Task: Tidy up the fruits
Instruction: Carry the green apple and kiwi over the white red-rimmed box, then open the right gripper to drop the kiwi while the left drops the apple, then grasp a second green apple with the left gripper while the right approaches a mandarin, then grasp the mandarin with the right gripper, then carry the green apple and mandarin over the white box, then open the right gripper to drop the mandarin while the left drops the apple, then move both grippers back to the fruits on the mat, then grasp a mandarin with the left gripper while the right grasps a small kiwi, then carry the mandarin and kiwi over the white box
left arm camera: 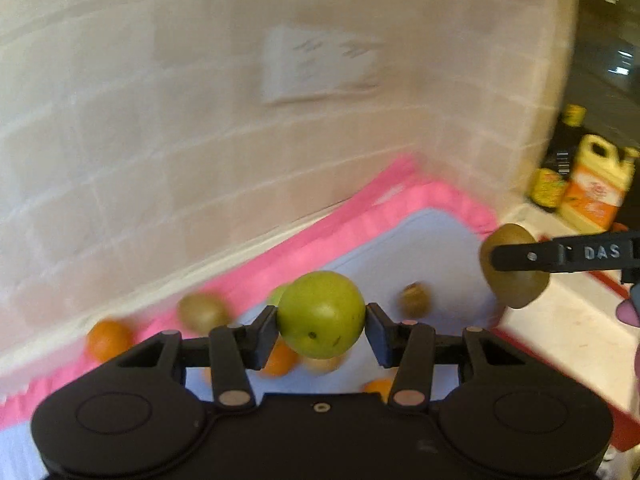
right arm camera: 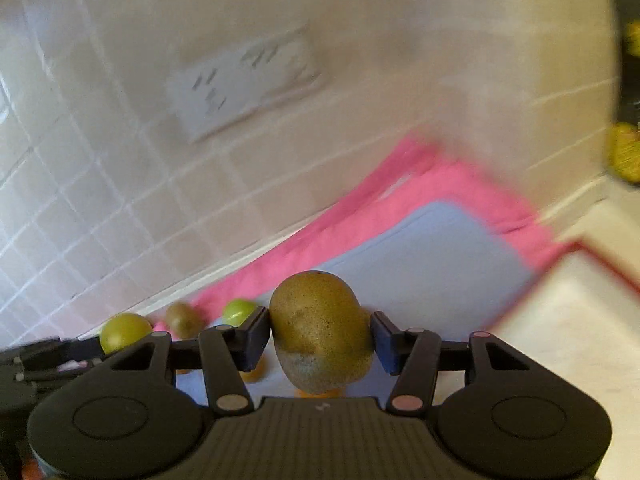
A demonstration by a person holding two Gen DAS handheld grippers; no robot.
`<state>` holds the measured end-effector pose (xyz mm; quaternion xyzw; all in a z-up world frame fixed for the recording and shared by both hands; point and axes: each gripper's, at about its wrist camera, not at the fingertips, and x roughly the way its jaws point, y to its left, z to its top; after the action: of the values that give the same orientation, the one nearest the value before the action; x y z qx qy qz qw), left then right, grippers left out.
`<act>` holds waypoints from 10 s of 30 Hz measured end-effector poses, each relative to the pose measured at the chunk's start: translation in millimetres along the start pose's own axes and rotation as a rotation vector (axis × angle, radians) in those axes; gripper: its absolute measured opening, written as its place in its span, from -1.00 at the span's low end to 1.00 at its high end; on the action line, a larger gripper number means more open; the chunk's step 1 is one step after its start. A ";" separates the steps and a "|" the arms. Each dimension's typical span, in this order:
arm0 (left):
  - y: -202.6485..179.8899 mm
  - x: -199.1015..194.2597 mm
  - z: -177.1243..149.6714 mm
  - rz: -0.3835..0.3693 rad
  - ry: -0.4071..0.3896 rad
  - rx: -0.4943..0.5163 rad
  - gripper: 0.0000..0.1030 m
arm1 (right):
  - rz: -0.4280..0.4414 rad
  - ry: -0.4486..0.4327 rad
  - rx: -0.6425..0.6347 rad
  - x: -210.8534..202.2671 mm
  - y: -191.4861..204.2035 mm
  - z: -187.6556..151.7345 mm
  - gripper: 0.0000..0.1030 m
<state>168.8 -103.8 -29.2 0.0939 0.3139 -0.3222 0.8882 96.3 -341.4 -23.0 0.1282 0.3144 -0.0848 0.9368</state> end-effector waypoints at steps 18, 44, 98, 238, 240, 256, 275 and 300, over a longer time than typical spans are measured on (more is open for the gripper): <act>-224.5 145.9 5.9 -0.378 0.270 0.182 0.09 | -0.271 0.222 0.166 -58.7 -202.9 -57.9 0.11; -143.2 32.5 49.8 -0.208 0.066 0.074 0.47 | -0.209 0.077 0.065 -141.0 -163.2 -10.1 0.29; 93.4 -30.7 -151.8 0.067 0.271 -0.308 0.21 | -0.053 0.543 -0.441 143.0 69.5 -7.5 0.07; 0.6 83.0 -54.1 -0.283 0.293 0.126 0.54 | -0.114 0.376 -0.088 157.5 0.7 30.4 0.62; -0.7 92.2 -54.3 -0.295 0.307 0.129 0.53 | -0.126 0.394 -0.102 167.3 1.2 27.7 0.59; -5.8 113.7 -57.3 -0.308 0.338 0.144 -0.07 | -0.107 0.409 -0.131 186.0 9.6 18.8 -0.15; -85.4 41.5 17.9 -0.363 0.079 0.233 -0.07 | -0.095 0.077 -0.021 -37.7 -66.5 36.5 -0.15; -267.7 156.9 -3.6 -0.340 0.311 0.335 -0.06 | -0.435 0.216 0.101 -71.1 -229.9 -54.9 -0.14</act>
<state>91.4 -390.5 -119.5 0.2335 0.3999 -0.4958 0.7347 -45.9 -538.8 -64.7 0.1124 0.4282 -0.2861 0.8498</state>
